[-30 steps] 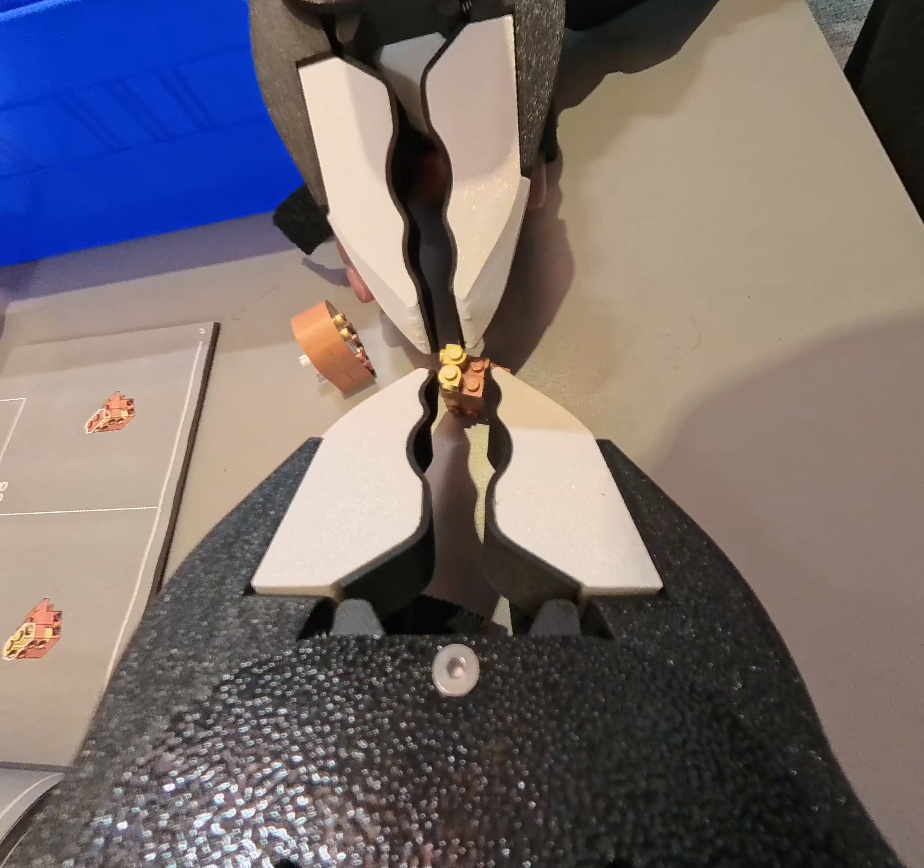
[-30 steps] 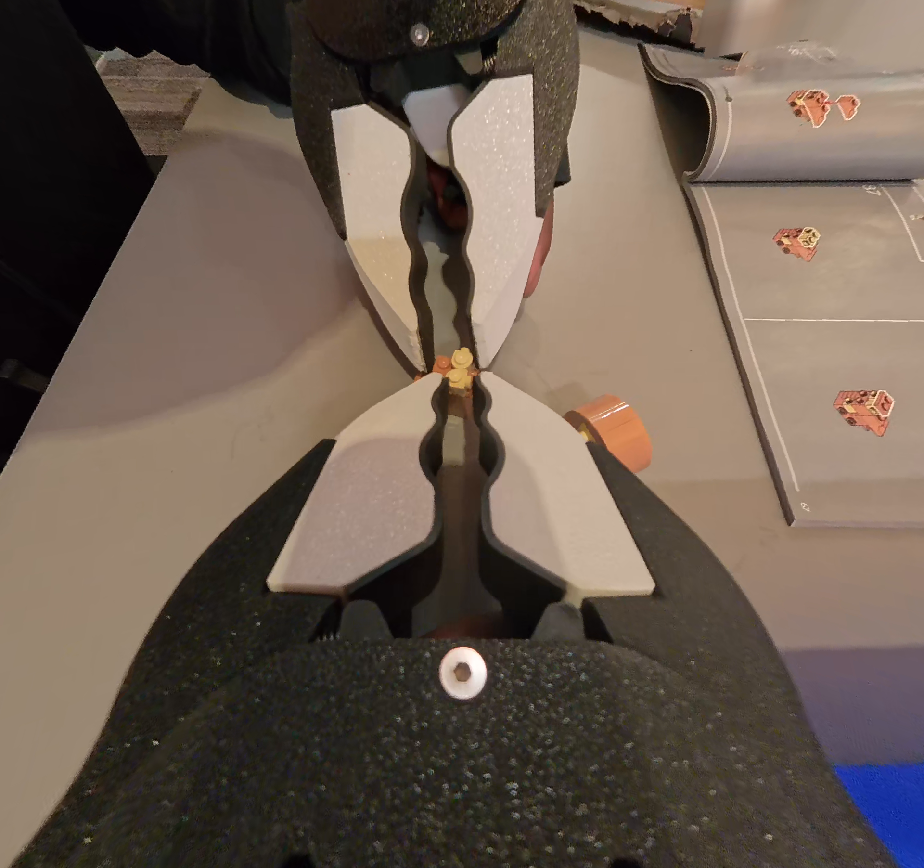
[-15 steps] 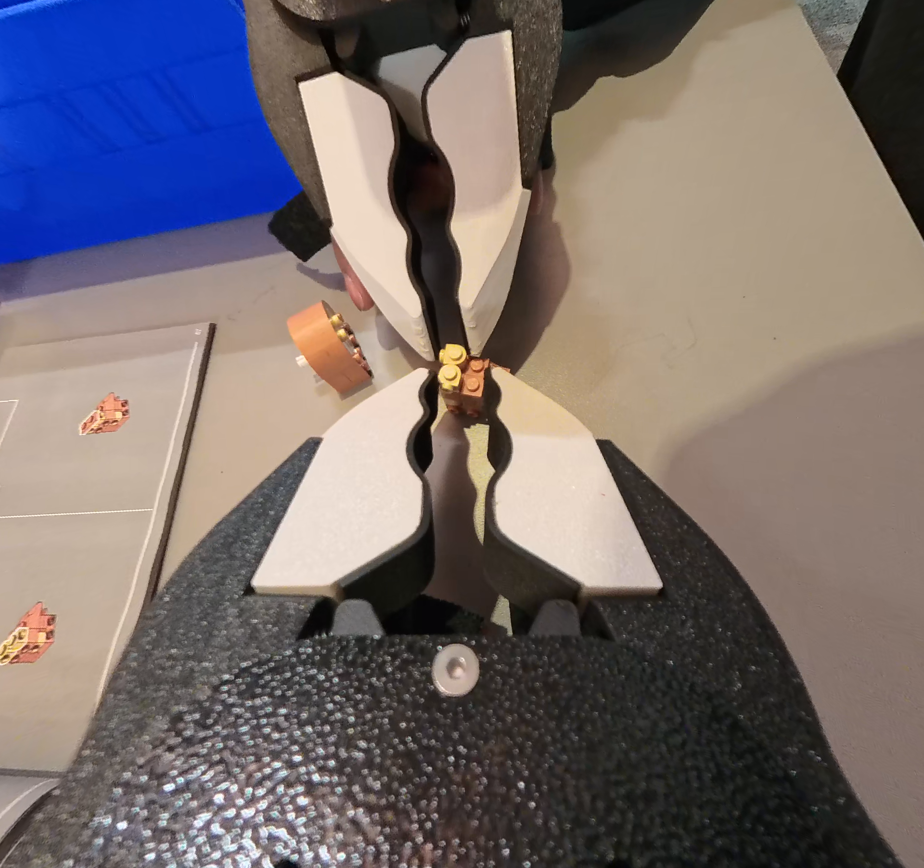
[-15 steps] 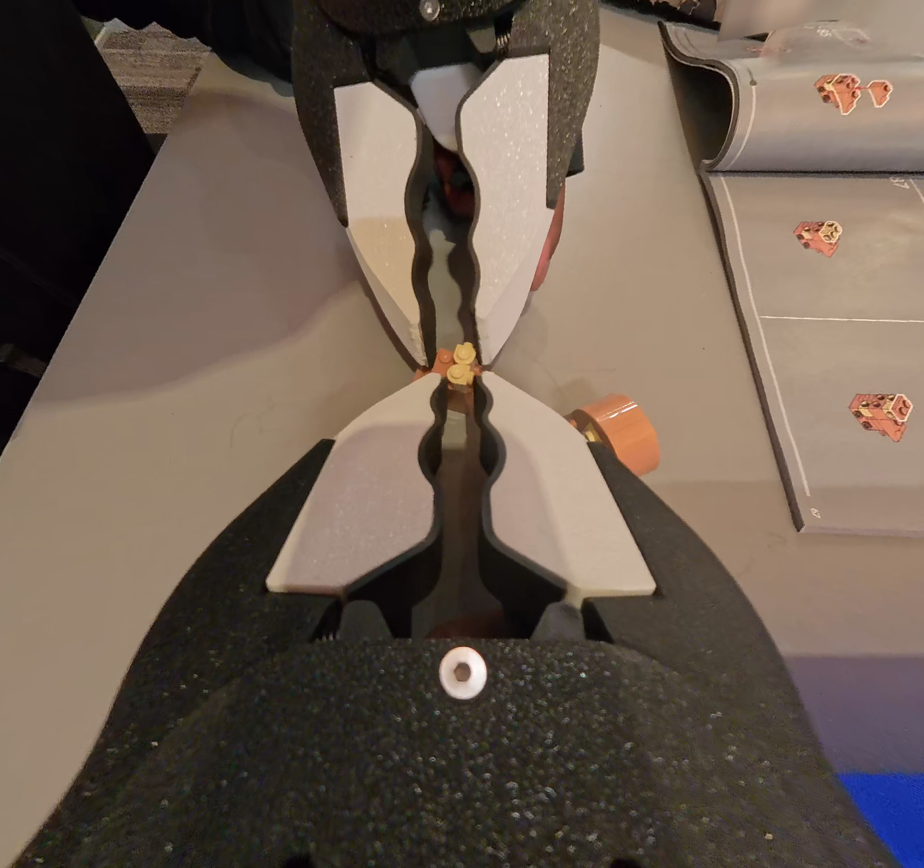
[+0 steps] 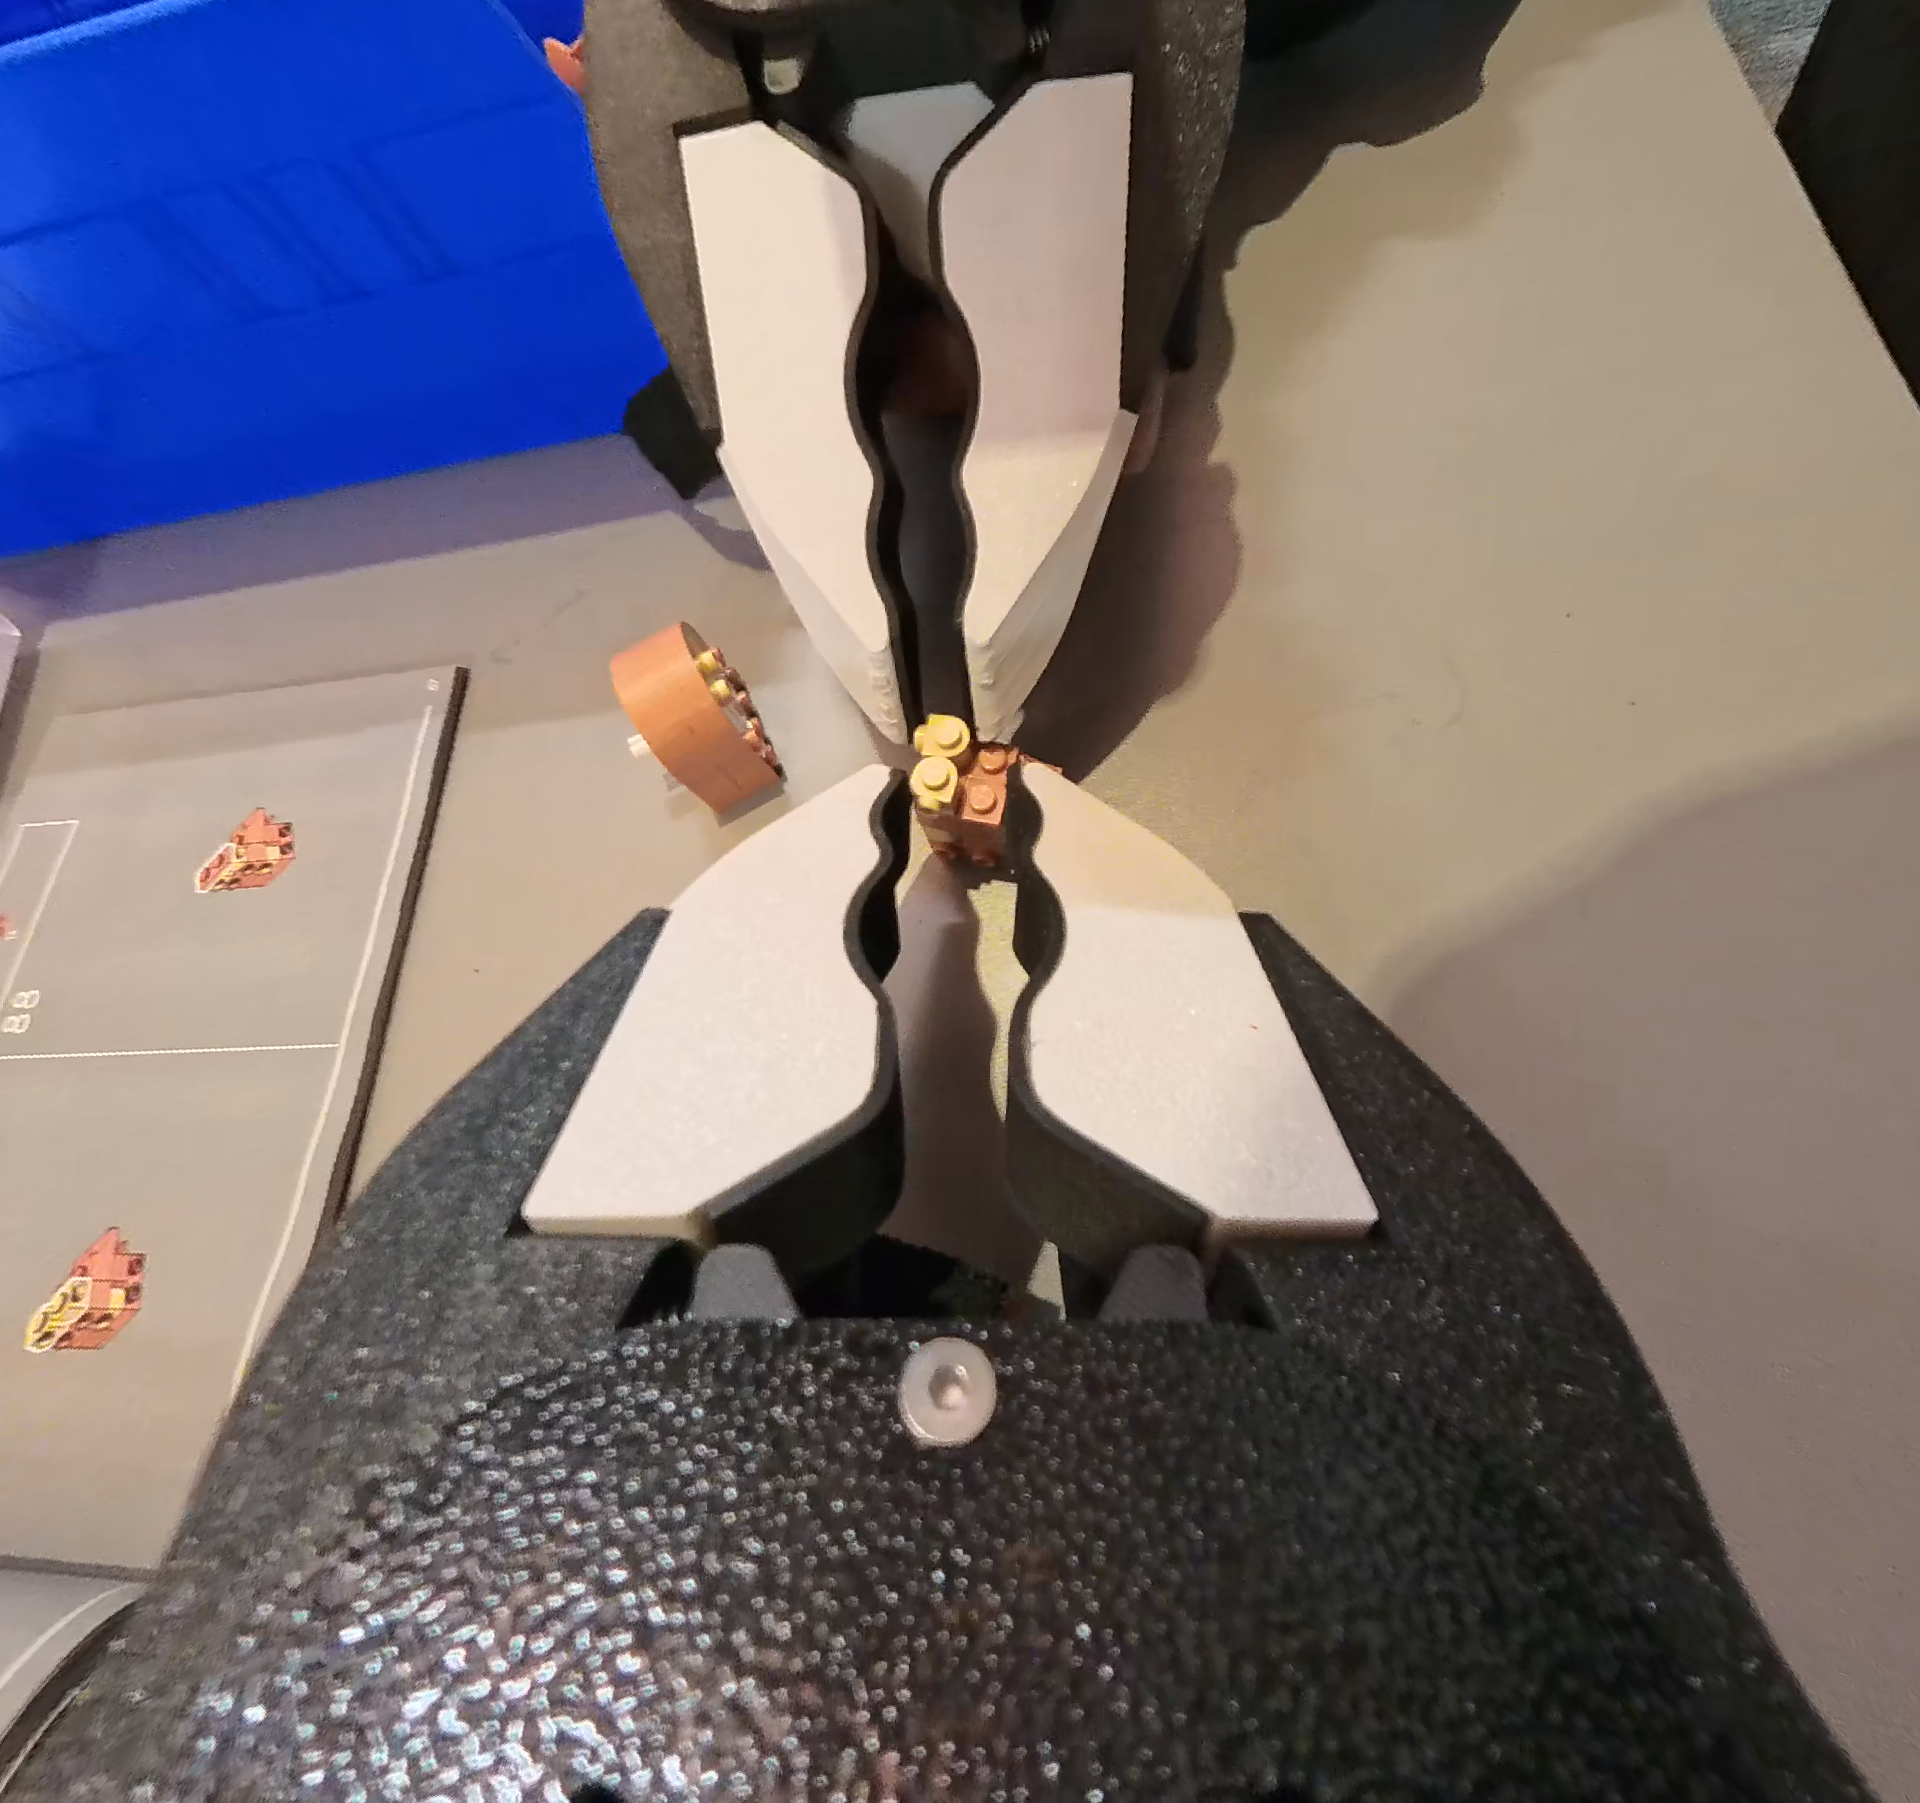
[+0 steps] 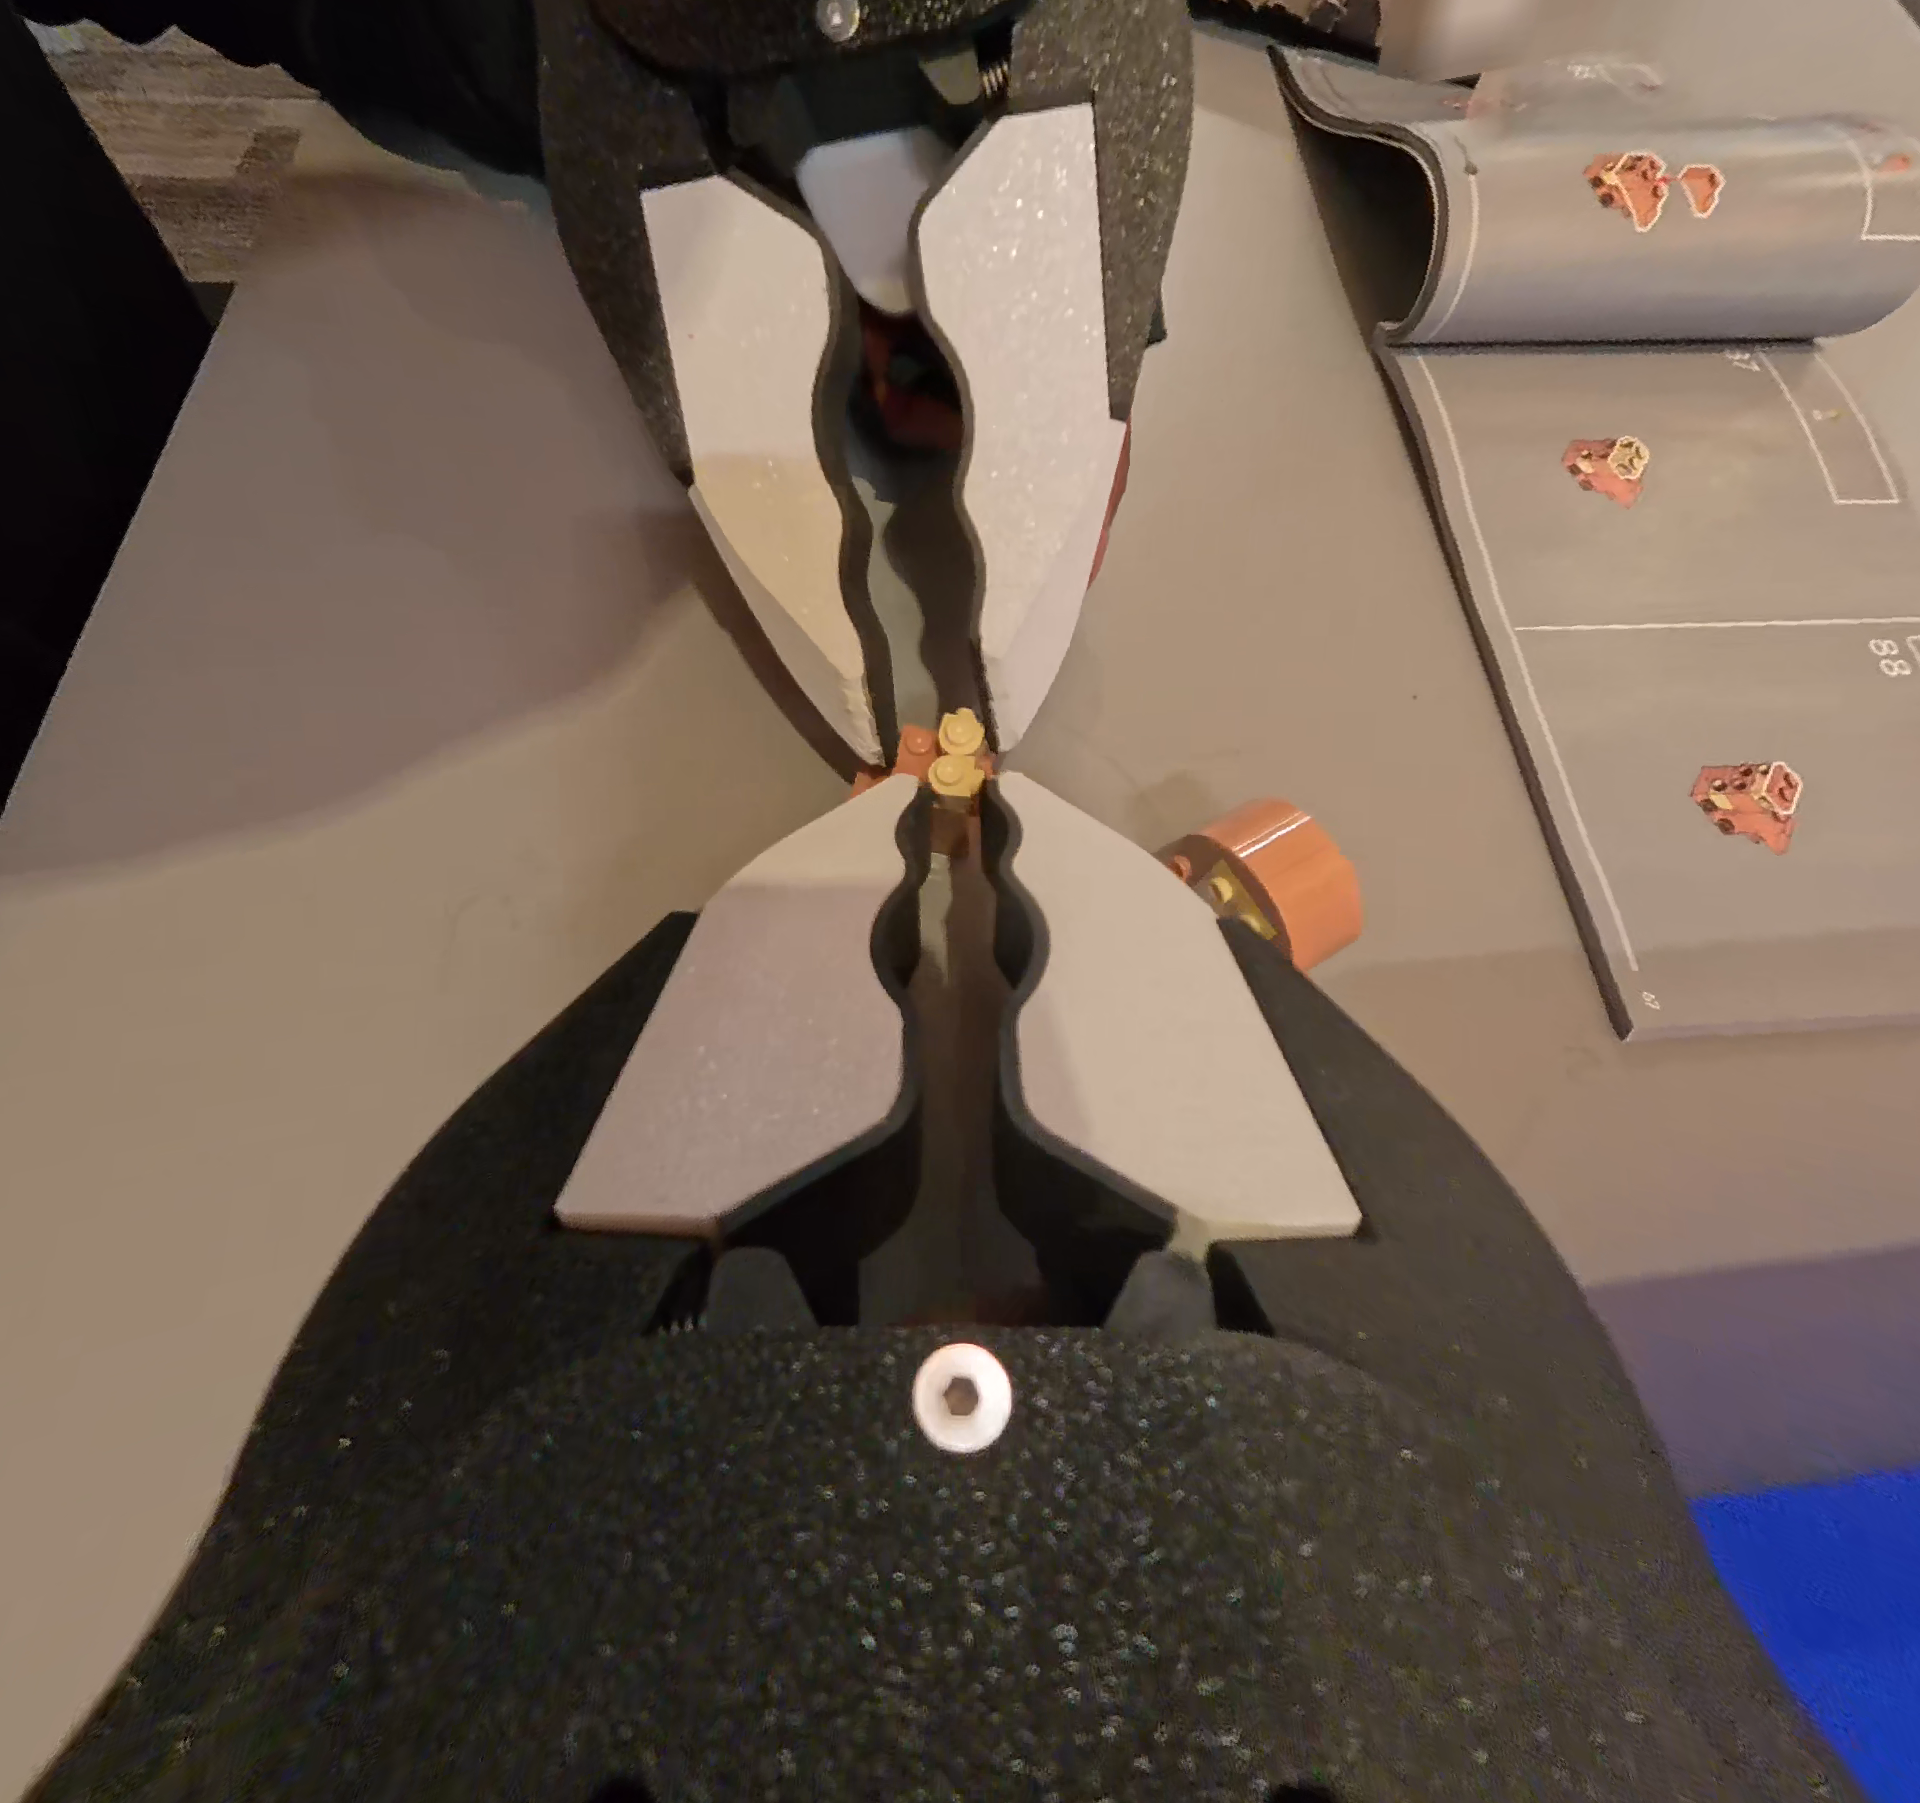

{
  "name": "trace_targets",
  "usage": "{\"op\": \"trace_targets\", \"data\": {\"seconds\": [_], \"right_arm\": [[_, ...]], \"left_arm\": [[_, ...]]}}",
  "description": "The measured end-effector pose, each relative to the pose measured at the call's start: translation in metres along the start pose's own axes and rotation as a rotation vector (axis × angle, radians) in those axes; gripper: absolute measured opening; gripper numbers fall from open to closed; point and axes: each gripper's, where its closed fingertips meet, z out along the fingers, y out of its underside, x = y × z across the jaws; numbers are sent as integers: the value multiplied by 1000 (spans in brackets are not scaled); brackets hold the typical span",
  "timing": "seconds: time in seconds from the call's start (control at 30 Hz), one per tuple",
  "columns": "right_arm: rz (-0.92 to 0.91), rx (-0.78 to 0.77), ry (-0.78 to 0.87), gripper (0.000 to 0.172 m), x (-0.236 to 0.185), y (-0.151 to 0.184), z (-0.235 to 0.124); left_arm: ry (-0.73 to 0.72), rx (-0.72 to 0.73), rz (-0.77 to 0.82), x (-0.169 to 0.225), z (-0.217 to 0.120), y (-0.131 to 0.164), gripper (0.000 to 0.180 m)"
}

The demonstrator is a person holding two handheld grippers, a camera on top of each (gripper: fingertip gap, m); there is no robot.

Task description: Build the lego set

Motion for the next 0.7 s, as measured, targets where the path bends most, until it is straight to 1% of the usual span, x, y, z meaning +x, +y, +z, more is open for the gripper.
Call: {"op": "trace_targets", "data": {"seconds": [0.23,0.47,0.7], "right_arm": [[93,-11,62,9,0,0,0],[115,-13,107,9,1,0,0],[84,-8,45,9,0,0,0]], "left_arm": [[-9,-2,-2,0,0,0,17],[-13,-3,-6,0,0,0,17],[-7,-1,-4,0,0,0,17]]}}
